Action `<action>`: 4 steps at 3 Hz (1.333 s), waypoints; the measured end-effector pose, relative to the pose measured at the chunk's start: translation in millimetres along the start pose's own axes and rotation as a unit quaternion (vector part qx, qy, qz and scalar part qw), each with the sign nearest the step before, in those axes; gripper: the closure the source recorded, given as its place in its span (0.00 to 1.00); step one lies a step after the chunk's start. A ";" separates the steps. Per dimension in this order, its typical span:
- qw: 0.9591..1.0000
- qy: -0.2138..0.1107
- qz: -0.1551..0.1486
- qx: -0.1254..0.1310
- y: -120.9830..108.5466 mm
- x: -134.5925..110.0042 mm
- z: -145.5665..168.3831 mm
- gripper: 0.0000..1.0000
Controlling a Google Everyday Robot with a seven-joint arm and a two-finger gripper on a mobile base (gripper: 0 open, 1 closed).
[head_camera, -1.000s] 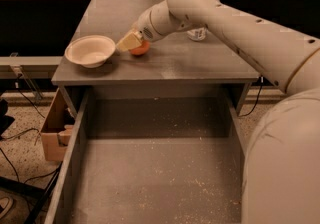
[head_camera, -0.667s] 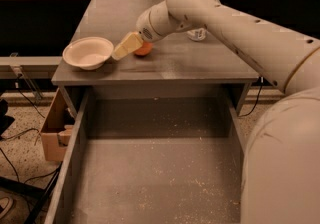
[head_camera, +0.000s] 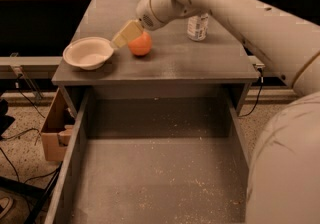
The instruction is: Pick orange from top drawer and place on counter
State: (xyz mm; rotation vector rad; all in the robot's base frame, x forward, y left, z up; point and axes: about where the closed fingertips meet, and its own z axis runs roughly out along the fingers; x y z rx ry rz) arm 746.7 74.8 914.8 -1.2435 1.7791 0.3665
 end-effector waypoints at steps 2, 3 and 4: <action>0.998 -0.050 -0.044 0.011 5.1 -80.9 -130.5 0.00; 0.997 -0.045 -0.064 0.007 12.9 -76.5 -194.8 0.00; 0.993 -0.031 -0.111 0.037 33.3 -69.5 -259.7 0.00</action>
Offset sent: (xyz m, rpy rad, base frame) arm -0.1154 -0.0931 0.2185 0.0783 -0.1845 0.0660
